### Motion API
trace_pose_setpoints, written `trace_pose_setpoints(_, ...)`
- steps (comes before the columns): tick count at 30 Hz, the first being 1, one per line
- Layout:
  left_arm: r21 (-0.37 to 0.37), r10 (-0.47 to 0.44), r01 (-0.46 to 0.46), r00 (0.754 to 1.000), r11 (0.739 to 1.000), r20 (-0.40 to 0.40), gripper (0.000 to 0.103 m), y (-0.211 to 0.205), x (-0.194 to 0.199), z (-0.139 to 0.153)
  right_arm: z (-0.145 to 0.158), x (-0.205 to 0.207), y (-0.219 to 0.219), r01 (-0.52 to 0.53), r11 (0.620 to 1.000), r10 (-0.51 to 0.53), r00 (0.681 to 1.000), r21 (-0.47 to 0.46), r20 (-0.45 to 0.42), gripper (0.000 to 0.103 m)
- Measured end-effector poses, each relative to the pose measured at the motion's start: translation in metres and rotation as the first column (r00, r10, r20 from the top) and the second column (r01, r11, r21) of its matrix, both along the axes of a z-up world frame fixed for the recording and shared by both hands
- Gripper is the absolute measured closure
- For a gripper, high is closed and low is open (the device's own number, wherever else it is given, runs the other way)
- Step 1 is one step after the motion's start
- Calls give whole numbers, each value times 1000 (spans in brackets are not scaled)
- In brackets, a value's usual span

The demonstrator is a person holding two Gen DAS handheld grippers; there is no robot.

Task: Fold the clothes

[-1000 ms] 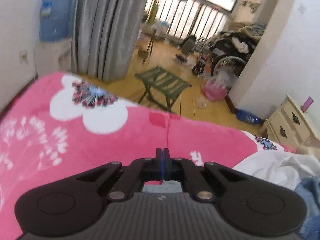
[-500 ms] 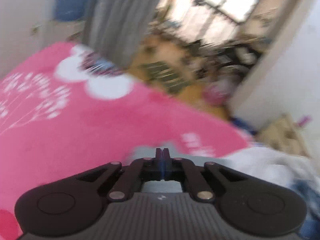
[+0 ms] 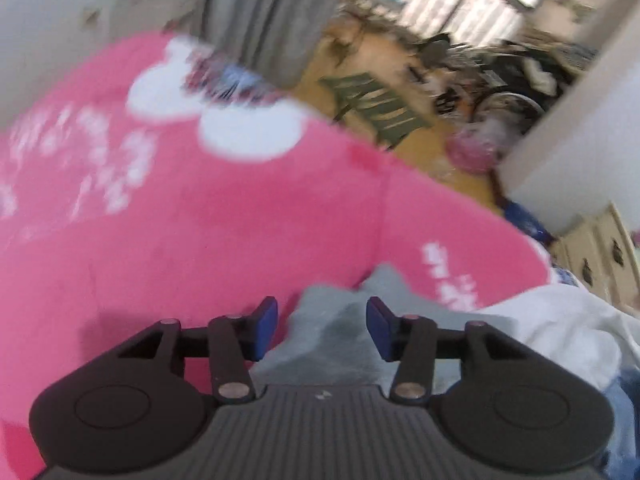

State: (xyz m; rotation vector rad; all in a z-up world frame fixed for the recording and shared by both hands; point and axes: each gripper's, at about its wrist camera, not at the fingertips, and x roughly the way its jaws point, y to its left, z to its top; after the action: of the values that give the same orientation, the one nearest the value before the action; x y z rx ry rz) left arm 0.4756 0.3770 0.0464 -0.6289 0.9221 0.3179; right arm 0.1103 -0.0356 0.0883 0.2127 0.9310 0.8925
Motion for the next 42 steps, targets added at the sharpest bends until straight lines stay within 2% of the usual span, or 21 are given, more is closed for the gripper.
trace_pose_setpoints(1, -31, 5, -5, 1000, 1000, -11, 59, 1, 2, -7, -2, -1, 0, 1, 1000, -1, 1000, -2, -7, 38)
trace_pose_setpoints(2, -37, 13, -13, 1000, 999, -13, 76, 2, 2, -10, -4, -2, 0, -1, 1000, 1, 1000, -3, -15, 38)
trace_pose_setpoints(4, 82, -8, 4, 999, 997, 48, 88, -8, -5, 4, -7, -4, 2, -7, 1000, 7, 1000, -14, -27, 38)
trace_pose_setpoints(9, 101, -141, 121, 966, 988, 216, 92, -33, -35, 49, -10, -6, 4, -13, 999, 10, 999, -39, -52, 38)
trace_pose_setpoints(11, 105, -209, 185, 930, 977, 302, 92, -48, -42, 80, -7, -7, 4, -15, 999, 12, 998, -41, -57, 38)
trace_pose_setpoints(13, 101, -295, 278, 870, 955, 395, 93, -67, -49, 114, -3, -8, 5, -19, 999, 17, 999, -49, -47, 38)
trace_pose_setpoints(14, 115, -350, 334, 831, 936, 433, 93, -77, -51, 129, -1, -8, 6, -21, 998, 19, 999, -51, -42, 38)
trace_pose_setpoints(16, 244, -495, 432, 745, 869, 446, 92, -97, -49, 149, 0, -9, 8, -22, 999, 20, 999, -47, -31, 38)
trace_pose_setpoints(17, 306, -526, 430, 745, 849, 411, 92, -100, -39, 144, 0, -8, 10, -22, 999, 21, 999, -46, -26, 37)
trace_pose_setpoints(20, 304, -454, 377, 857, 875, 243, 92, -73, 12, 89, -6, -4, 17, -7, 999, 6, 1000, -33, -26, 37)
trace_pose_setpoints(21, 330, -435, 370, 888, 869, 150, 92, -65, 28, 64, -7, -2, 20, 8, 1000, -9, 1000, -21, -21, 37)
trace_pose_setpoints(23, 397, -413, 384, 911, 834, -15, 91, -59, 44, 21, -11, 3, 27, 37, 999, -37, 999, 10, -13, 37)
trace_pose_setpoints(24, 439, -396, 368, 918, 819, -31, 91, -58, 41, 10, -13, 6, 31, 42, 999, -42, 999, 27, -12, 37)
trace_pose_setpoints(27, 462, -309, 262, 951, 847, 28, 90, -54, 30, -2, -17, 8, 48, 8, 999, -7, 1000, 50, -16, 37)
trace_pose_setpoints(28, 481, -300, 250, 954, 840, 28, 88, -55, 32, -4, -16, 5, 53, -21, 998, 21, 1000, 54, 0, 37)
trace_pose_setpoints(30, 542, -332, 282, 943, 792, -5, 84, -63, 39, -11, -13, -5, 61, -74, 996, 72, 996, 46, 43, 37)
trace_pose_setpoints(31, 542, -332, 279, 943, 792, -1, 80, -62, 40, -13, -14, -10, 64, -94, 995, 92, 994, 42, 57, 37)
trace_pose_setpoints(34, 535, -248, 183, 967, 825, 51, 54, -57, 41, -3, -20, -17, 65, -92, 995, 91, 996, 28, 14, 37)
trace_pose_setpoints(36, 490, -138, 53, 980, 870, 141, 53, -51, 25, 17, -20, -22, 58, -77, 997, 77, 997, 20, -1, 37)
trace_pose_setpoints(39, 374, -45, -55, 966, 926, 253, 55, -46, -10, 50, -17, -30, 43, -49, 999, 49, 999, 11, -11, 37)
trace_pose_setpoints(42, 367, -186, 68, 938, 928, 294, 54, -52, -60, 85, -9, -36, 21, -28, 999, 29, 999, 22, -30, 37)
